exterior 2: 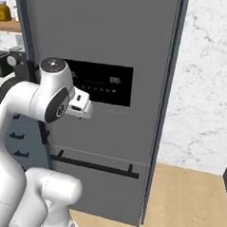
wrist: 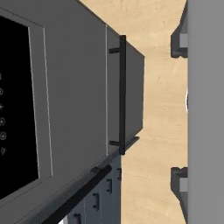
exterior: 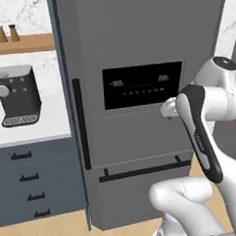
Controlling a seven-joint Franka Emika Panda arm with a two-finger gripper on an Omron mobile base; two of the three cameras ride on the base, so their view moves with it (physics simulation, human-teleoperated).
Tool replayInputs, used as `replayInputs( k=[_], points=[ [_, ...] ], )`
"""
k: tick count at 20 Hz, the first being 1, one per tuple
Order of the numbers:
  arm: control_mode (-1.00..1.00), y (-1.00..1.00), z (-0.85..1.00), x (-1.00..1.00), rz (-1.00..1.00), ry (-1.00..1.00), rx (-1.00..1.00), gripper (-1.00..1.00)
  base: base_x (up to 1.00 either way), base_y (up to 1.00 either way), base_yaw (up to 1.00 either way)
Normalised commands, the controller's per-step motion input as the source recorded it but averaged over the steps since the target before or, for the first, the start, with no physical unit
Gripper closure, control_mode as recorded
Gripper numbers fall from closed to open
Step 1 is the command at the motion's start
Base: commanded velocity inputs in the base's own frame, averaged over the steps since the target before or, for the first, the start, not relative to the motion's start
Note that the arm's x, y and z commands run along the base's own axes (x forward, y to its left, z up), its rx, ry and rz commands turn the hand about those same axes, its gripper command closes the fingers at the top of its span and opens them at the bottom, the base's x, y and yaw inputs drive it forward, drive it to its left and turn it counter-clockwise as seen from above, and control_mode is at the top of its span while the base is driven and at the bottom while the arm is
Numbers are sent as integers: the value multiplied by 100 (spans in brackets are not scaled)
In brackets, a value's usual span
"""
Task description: Navigate to the fridge.
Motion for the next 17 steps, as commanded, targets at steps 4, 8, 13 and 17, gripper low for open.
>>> replayInputs(
  k=[4,8,13,17],
  points=[
    [100,0,0,0,0,0,0,-100,51,-42,16],
    [100,0,0,0,0,0,0,-100,64,2,0],
    [100,0,0,0,0,0,0,-100,29,0,0],
    [100,0,0,0,0,0,0,-100,10,0,0]
  ],
)
